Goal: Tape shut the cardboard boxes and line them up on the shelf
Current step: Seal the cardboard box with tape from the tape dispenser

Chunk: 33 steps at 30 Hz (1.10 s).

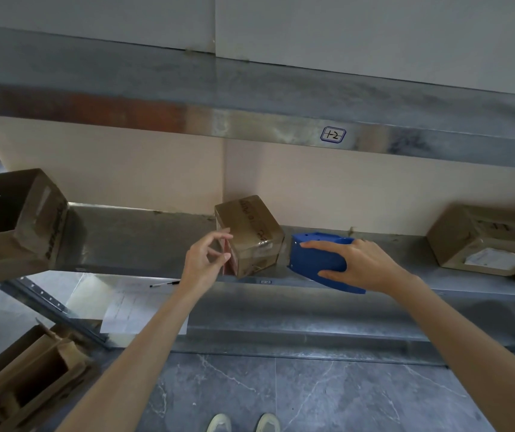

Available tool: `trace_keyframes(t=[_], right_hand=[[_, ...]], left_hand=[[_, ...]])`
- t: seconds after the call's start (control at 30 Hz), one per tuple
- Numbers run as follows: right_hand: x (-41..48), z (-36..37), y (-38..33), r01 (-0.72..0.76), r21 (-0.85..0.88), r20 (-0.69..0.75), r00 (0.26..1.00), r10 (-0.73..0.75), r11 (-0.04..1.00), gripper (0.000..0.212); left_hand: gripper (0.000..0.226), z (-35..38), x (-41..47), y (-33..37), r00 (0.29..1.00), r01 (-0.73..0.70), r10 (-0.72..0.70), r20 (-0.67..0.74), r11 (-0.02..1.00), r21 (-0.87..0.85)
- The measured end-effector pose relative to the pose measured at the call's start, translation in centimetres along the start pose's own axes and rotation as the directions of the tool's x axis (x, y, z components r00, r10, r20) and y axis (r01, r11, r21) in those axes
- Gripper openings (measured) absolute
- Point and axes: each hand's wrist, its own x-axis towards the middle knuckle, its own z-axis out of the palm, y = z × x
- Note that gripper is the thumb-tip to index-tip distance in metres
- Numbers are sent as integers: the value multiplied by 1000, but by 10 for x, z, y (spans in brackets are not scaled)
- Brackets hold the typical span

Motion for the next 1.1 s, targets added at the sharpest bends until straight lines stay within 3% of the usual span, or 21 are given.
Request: trace_keyframes(t=[0.3,0.5,0.77,0.97,1.1], right_hand=[[4,4,2,-15,-2,-4,1000,15,1000,65],[6,8,0,-23,21,-23,999,24,1000,64],[4,14,0,-19,34,-27,999,20,999,64],[7,17,2,-35,25,-29,999,36,999,64],[9,20,4,-25,40,-46,999,27,999,64]], left_hand=[[37,13,6,-16,998,-53,55,-28,997,56],[44,27,1,-20,969,-219,228,-95,971,94],[45,32,5,-22,961,-242,257,-107,961,133],[39,31,11,-30,944,-202,299,-137,857,473],[30,32,20,-34,939,-248,318,-130,891,381]])
